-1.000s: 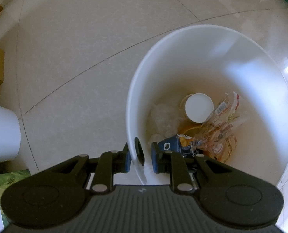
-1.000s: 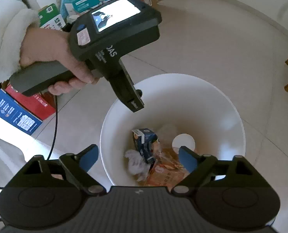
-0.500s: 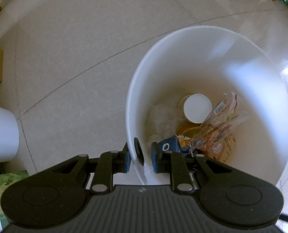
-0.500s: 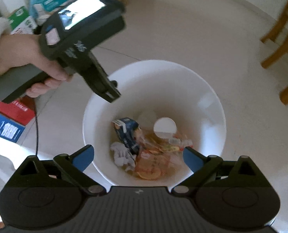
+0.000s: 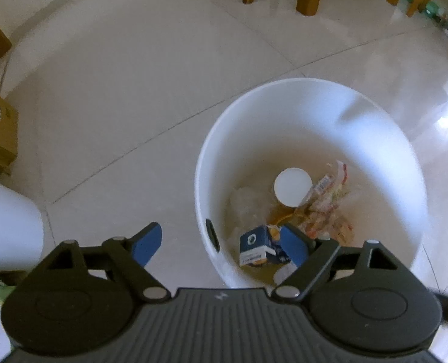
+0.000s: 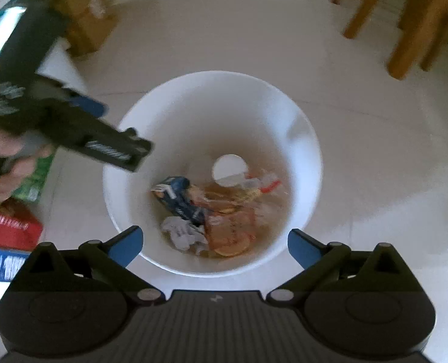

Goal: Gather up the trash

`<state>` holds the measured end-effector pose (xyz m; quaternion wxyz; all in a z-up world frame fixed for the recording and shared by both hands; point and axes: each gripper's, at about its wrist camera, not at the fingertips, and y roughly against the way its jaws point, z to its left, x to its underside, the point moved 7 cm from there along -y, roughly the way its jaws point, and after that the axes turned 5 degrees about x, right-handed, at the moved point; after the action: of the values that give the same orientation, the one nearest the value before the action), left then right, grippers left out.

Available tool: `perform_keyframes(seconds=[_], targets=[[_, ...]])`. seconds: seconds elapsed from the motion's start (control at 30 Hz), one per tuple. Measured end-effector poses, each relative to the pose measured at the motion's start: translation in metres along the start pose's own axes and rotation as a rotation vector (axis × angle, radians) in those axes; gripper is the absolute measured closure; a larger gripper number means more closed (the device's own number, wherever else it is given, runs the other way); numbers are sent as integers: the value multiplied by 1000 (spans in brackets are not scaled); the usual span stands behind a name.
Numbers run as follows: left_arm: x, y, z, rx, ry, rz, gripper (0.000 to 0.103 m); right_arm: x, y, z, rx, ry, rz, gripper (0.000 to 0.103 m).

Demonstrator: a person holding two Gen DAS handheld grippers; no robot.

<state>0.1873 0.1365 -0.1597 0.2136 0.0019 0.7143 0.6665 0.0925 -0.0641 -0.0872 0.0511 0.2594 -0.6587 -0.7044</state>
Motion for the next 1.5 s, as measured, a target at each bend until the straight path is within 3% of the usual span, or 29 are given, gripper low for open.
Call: perform_keyframes(seconds=[0.27, 0.57, 0.7, 1.5], targets=[[29, 57, -6, -51, 38, -30, 9, 18, 6, -6, 138, -171, 55, 0], [69, 112, -7, -159, 89, -61, 9, 48, 35, -18, 166, -350, 75, 0], [81, 124, -11, -124, 137, -49, 9, 58, 46, -22, 178, -400, 62, 0], [92, 144, -18, -146, 197, -24, 4, 59, 97, -11, 208, -387, -19, 0]])
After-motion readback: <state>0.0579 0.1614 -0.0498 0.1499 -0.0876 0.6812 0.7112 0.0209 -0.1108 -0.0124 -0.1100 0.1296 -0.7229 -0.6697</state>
